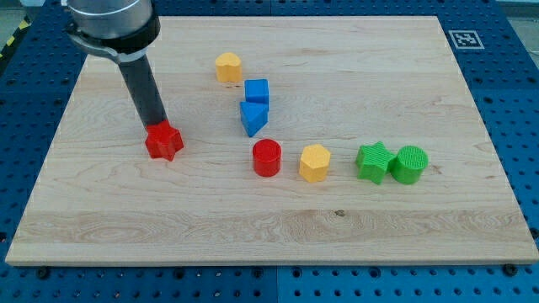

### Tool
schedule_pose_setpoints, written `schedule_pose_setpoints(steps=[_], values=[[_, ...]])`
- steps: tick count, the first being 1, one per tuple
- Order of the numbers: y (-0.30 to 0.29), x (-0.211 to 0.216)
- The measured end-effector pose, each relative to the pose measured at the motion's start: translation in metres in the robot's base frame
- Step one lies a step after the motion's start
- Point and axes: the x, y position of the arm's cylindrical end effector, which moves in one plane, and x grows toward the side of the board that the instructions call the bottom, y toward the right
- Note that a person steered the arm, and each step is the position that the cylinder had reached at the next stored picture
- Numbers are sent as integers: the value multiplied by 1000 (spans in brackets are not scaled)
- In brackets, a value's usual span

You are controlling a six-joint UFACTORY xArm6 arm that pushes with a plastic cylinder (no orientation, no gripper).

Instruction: Slide the red circle into the red star

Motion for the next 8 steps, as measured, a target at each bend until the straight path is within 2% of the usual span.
schedule_pose_setpoints(steps=[2,3,7,8], values=[[10,19],[34,19],[180,21],[203,39]])
